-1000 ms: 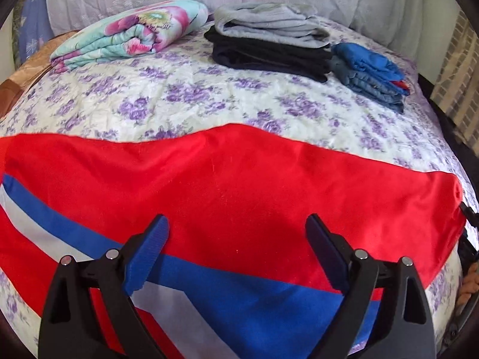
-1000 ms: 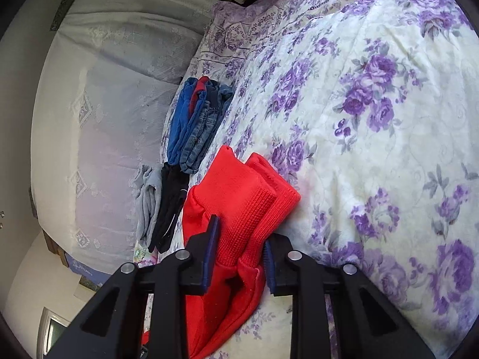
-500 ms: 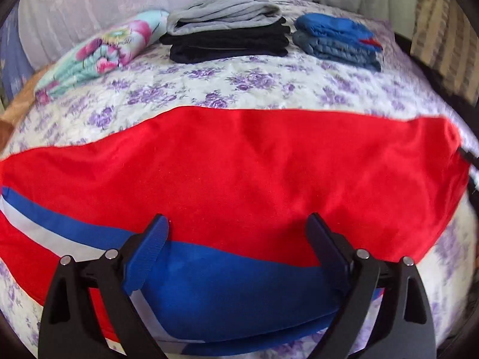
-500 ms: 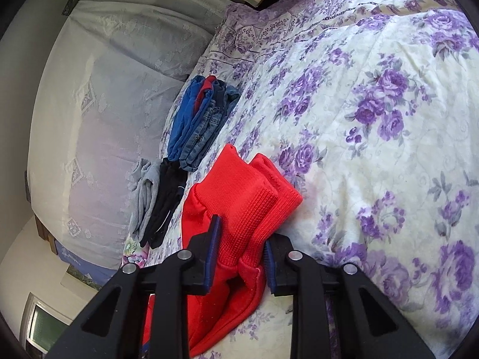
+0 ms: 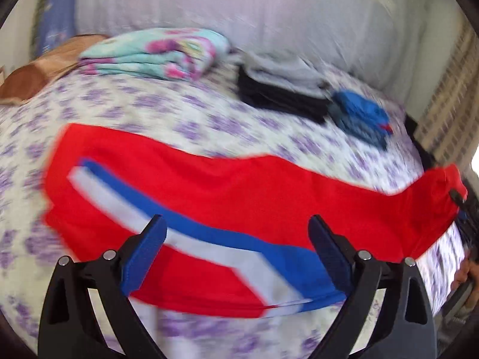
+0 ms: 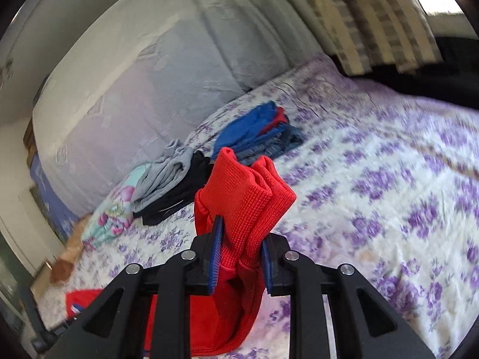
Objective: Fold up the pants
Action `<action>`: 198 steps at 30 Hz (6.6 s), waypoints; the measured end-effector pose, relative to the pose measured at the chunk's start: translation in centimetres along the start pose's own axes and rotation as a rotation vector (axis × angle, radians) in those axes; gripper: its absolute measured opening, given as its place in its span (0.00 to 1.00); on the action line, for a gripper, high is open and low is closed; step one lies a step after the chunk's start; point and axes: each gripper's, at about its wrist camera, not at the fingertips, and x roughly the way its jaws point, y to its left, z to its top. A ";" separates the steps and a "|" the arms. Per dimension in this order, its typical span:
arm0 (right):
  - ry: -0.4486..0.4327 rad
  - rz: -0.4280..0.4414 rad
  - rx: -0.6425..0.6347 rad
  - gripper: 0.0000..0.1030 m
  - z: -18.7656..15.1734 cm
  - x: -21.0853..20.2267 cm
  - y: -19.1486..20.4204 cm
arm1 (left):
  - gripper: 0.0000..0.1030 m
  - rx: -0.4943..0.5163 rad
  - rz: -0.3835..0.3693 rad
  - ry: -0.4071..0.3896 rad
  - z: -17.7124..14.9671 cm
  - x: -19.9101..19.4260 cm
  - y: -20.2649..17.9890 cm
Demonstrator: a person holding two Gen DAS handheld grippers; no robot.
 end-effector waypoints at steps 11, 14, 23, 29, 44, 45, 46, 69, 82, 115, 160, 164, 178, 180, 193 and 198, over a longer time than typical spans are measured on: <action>0.215 -0.056 -1.009 0.18 -14.3 7.1 24.7 | 0.90 -0.304 0.113 -0.100 -0.2 -5.9 13.7; 0.193 -0.029 -1.112 0.47 -17.4 5.7 26.0 | 0.90 -0.311 0.111 -0.093 -0.7 -5.8 14.5; 0.123 0.022 -0.499 0.56 -6.2 2.7 18.5 | 0.90 -0.354 0.098 -0.056 -2.3 -3.6 15.6; 0.299 -0.013 -0.550 0.62 -9.7 7.8 18.6 | 0.91 -0.324 0.140 -0.045 -2.5 -2.6 15.0; 0.456 0.099 -0.543 0.86 -12.7 10.5 19.4 | 0.92 -0.400 0.062 0.007 -1.2 -1.7 15.9; 0.463 0.114 -0.536 0.90 -12.9 10.7 19.2 | 0.92 -0.405 0.057 0.010 -1.1 -1.5 16.0; 0.472 0.116 -0.533 0.93 -13.0 10.7 19.2 | 0.92 -0.413 0.043 0.013 -0.9 -1.3 16.0; 0.471 0.151 -0.491 0.96 -12.8 10.6 18.7 | 0.69 -0.761 -0.248 0.072 -0.7 0.1 17.3; 0.444 0.180 -0.436 0.96 -12.2 10.1 18.1 | 0.26 -0.710 -0.156 0.014 -0.5 0.2 17.1; 0.143 0.018 0.299 0.96 -7.5 3.7 -4.7 | 0.24 0.215 -0.239 -0.179 2.6 -3.0 -15.9; 0.581 0.749 0.066 0.96 1.1 10.4 10.1 | 0.77 0.271 -0.446 0.027 -3.9 2.4 -13.4; 0.856 0.859 0.092 0.96 0.1 16.0 16.2 | 0.79 0.394 -0.378 0.042 -6.2 3.9 -15.3; 1.189 0.696 0.150 0.92 -7.2 28.1 21.1 | 0.92 0.395 -0.472 0.047 -6.4 3.7 -14.6; 1.093 0.695 0.114 0.92 -5.6 27.0 21.0 | 0.93 0.396 -0.478 0.047 -6.3 3.8 -14.5; 1.034 0.711 0.283 0.89 -4.1 24.3 16.2 | 0.95 0.397 -0.480 0.048 -6.4 3.6 -14.8; 0.862 0.853 0.281 0.96 0.7 16.1 13.1 | 0.95 0.294 -0.459 -0.022 -5.2 2.4 -12.7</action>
